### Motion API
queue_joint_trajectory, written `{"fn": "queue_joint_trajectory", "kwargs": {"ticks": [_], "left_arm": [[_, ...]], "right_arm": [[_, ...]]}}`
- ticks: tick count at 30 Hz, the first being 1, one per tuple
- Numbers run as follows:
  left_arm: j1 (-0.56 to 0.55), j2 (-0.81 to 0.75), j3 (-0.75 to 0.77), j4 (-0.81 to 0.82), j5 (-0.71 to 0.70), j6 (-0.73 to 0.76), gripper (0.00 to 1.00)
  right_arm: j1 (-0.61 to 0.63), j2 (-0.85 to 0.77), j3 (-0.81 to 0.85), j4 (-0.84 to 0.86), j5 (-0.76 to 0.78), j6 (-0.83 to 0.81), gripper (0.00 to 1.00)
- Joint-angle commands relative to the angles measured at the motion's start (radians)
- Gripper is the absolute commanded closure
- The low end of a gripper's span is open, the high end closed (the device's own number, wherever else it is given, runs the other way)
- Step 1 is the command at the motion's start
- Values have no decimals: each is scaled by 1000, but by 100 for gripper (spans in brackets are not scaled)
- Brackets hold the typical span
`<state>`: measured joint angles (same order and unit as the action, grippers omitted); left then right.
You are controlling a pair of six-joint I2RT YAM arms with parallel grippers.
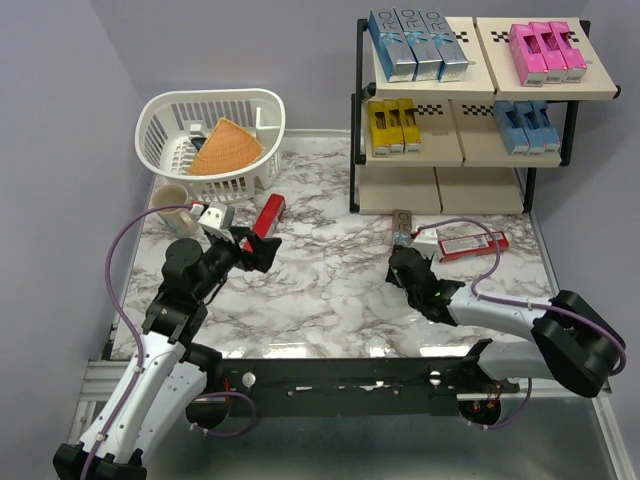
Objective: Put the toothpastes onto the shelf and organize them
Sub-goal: Pick up the toothpaste from the center of the board, then place the toothpaste on the shelf.
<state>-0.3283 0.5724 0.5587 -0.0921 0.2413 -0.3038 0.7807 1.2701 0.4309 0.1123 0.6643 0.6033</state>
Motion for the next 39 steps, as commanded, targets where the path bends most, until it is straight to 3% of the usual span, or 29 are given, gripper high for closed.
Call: {"fn": "queue_joint_trajectory", "kwargs": {"ticks": [1, 8, 14, 21, 26, 35, 39], "left_arm": [[5, -9, -3, 14, 21, -4, 1], [5, -14, -3, 14, 20, -3, 1], [5, -19, -5, 11, 18, -1, 1], [5, -22, -3, 11, 18, 0, 1], [5, -16, -3, 19, 32, -6, 1], [5, -13, -6, 17, 16, -4, 1], [3, -3, -5, 18, 21, -4, 1]], "right_arm": [[9, -14, 41, 185, -8, -140, 51], [3, 96, 163, 306, -58, -330, 50], [-41, 209, 288, 342, -58, -361, 51], [-41, 112, 227, 276, -146, -263, 54], [-43, 86, 213, 296, -60, -312, 53], [-93, 328, 407, 354, 53, -287, 52], [-132, 440, 474, 449, 25, -313, 50]]}}
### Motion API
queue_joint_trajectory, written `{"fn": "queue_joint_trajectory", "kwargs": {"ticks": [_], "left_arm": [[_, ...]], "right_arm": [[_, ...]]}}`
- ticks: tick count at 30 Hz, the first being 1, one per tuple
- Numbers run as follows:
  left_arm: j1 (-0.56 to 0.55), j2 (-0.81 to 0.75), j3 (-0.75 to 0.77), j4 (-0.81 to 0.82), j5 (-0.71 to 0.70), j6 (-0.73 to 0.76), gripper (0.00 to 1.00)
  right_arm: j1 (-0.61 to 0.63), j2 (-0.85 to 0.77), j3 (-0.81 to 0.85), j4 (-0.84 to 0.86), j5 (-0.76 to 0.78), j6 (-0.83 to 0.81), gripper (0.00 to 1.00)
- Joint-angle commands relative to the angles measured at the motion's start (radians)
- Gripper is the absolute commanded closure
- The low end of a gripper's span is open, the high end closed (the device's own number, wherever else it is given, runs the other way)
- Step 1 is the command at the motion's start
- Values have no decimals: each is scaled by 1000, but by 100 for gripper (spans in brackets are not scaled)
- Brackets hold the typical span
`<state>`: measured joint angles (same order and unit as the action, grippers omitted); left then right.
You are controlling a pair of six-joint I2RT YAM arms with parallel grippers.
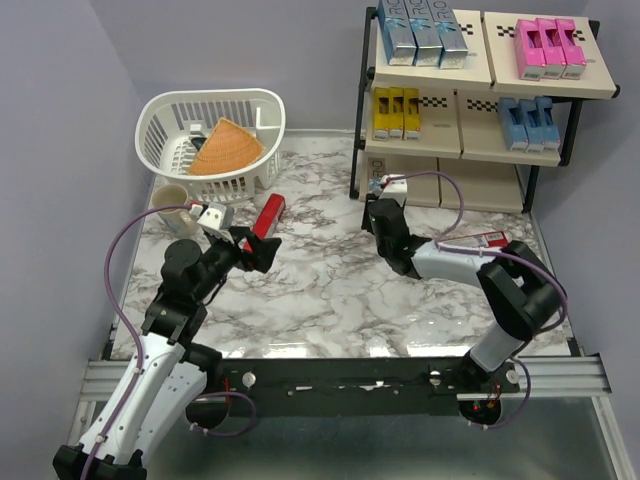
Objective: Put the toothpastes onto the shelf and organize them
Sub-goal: Place the toothpaste on the shelf.
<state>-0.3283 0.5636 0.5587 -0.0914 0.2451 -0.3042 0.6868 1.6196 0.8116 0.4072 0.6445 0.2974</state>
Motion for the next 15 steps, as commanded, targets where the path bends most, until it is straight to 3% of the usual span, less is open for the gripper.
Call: {"fn": "queue_joint_trajectory", "kwargs": {"ticks": [1, 4, 7, 9, 12, 15], "left_arm": [[3, 10, -5, 18, 17, -6, 1], [6, 10, -3, 18, 20, -4, 1], [6, 7, -3, 19, 20, -4, 1], [6, 5, -3, 19, 20, -4, 1], [6, -2, -3, 18, 22, -4, 1], [6, -4, -5, 19, 23, -6, 1]], "right_arm": [[-50, 115, 124, 131, 43, 3, 49], [-73, 175, 198, 127, 29, 2, 46], [-90, 213, 285, 19, -6, 29, 40], [-96, 229, 337, -48, -49, 35, 28], [-101, 244, 373, -125, -81, 37, 18], [-102, 238, 374, -157, -100, 31, 14]]}}
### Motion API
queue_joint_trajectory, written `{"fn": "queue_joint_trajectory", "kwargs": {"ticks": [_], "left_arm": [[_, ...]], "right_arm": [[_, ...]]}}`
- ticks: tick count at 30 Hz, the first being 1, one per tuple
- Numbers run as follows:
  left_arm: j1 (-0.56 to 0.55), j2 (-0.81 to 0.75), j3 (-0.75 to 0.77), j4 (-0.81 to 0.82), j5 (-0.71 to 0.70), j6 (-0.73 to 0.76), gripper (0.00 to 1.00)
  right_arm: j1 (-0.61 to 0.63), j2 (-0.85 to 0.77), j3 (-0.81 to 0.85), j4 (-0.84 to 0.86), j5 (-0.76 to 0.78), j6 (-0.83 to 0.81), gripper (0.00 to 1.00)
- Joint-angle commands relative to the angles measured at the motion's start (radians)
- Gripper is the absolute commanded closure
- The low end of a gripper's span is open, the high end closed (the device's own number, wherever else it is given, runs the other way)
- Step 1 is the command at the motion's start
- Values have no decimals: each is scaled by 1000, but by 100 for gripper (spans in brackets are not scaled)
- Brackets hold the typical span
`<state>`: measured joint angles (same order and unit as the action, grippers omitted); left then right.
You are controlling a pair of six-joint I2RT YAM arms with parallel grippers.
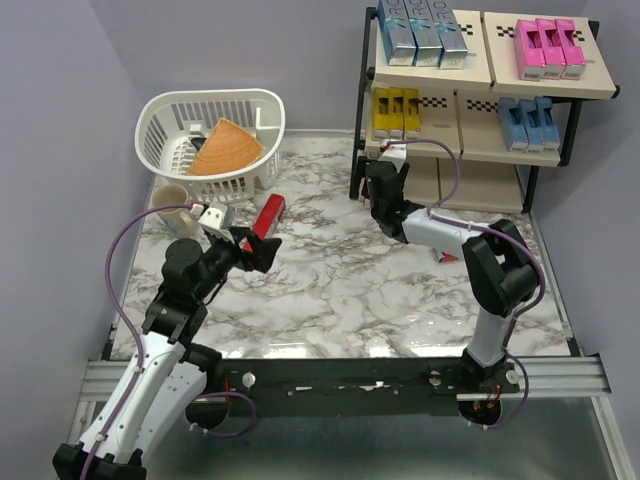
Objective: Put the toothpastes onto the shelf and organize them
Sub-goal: Place the toothpaste on the shelf.
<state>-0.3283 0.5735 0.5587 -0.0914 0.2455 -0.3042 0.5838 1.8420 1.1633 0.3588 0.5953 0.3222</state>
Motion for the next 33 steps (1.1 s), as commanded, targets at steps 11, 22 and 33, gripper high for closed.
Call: {"fn": "queue_joint_trajectory", "kwargs": {"ticks": [11, 22, 33], "left_arm": [[6, -21, -5, 19, 23, -9, 1], [6, -21, -6, 18, 20, -7, 1], [6, -9, -3, 16, 15, -4, 1]], "right_arm": [[2, -162, -122, -257, -241, 103, 26], [-1, -46, -55, -314, -244, 143, 58], [-29, 75, 93, -333, -201, 98, 60]]}}
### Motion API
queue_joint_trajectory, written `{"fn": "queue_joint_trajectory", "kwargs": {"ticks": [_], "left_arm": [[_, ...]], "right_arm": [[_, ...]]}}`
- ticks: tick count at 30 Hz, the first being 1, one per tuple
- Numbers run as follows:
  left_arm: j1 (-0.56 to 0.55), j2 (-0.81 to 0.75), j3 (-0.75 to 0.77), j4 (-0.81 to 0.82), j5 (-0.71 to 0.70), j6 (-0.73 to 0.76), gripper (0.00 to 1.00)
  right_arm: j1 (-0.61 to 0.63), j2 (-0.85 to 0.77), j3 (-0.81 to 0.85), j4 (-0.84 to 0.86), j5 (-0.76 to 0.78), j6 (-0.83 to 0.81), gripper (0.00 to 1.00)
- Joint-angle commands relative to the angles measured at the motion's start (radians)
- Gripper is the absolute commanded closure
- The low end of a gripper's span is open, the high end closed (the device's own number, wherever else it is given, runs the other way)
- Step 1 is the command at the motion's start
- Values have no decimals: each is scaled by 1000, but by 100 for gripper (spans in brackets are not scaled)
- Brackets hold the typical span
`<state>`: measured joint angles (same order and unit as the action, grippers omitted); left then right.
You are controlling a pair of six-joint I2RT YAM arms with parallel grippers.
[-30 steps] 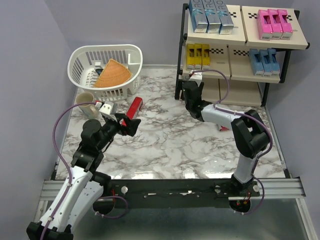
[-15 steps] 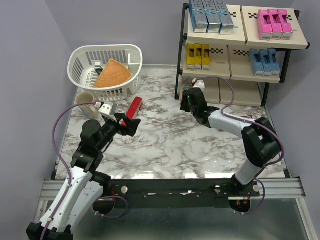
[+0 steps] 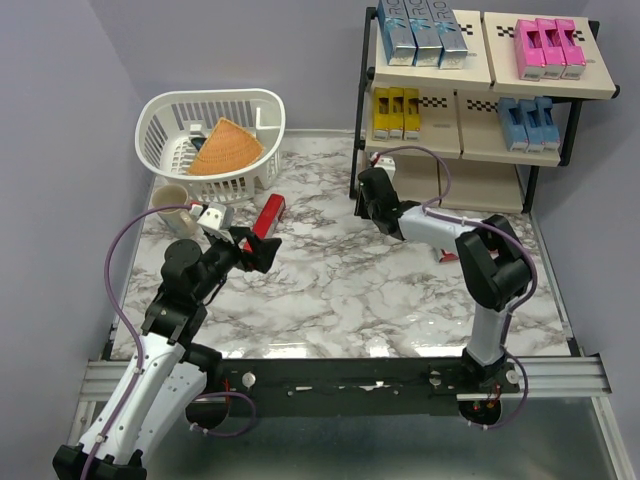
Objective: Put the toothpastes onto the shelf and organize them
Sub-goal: Place the toothpaste on the shelf, then pick up the toothpaste from the center of the board.
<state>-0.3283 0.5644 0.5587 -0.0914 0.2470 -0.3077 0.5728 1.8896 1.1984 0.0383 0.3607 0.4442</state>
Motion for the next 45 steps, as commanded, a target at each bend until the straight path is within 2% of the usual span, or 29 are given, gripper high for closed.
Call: {"fn": "queue_joint_trajectory", "kwargs": {"ticks": [1, 10, 15, 19, 21, 23, 26, 27, 29, 30, 33, 35, 39, 45], "left_arm": [[8, 3, -3, 18, 15, -1, 1], [8, 6, -2, 18, 15, 2, 1], [9, 3, -2, 18, 17, 1, 1], [9, -4, -3, 18, 20, -1, 1], [9, -9, -3, 18, 23, -2, 1], [9, -15, -3, 19, 26, -5, 1], [9, -24, -3, 21, 28, -7, 1], [9, -29, -3, 21, 28, -10, 1], [9, -35, -3, 19, 26, -10, 1], [9, -38, -3, 19, 28, -11, 1], [9, -43, -3, 19, 28, -14, 1], [9, -46, -3, 21, 28, -14, 1], [9, -49, -5, 21, 29, -16, 1], [9, -50, -5, 18, 29, -14, 1]], "right_arm": [[-19, 32, 64, -9, 34, -32, 60], [-24, 52, 59, 55, 24, -75, 60], [-24, -1, -26, 126, -9, -75, 58], [-21, -133, -121, 117, -46, -42, 57], [-21, -191, -201, 98, -51, -10, 54], [-19, -288, -258, 78, -28, 19, 52], [-19, -371, -332, -12, 46, 74, 43], [-19, -412, -341, -90, 75, 114, 35], [-19, -440, -361, -174, 182, 168, 27], [-19, -458, -365, -252, 219, 235, 17], [-21, -475, -399, -377, 348, 396, 3], [-25, -472, -413, -431, 415, 477, 0], [-53, -432, -422, -540, 461, 699, 0], [-83, -393, -438, -528, 498, 812, 0]]}}
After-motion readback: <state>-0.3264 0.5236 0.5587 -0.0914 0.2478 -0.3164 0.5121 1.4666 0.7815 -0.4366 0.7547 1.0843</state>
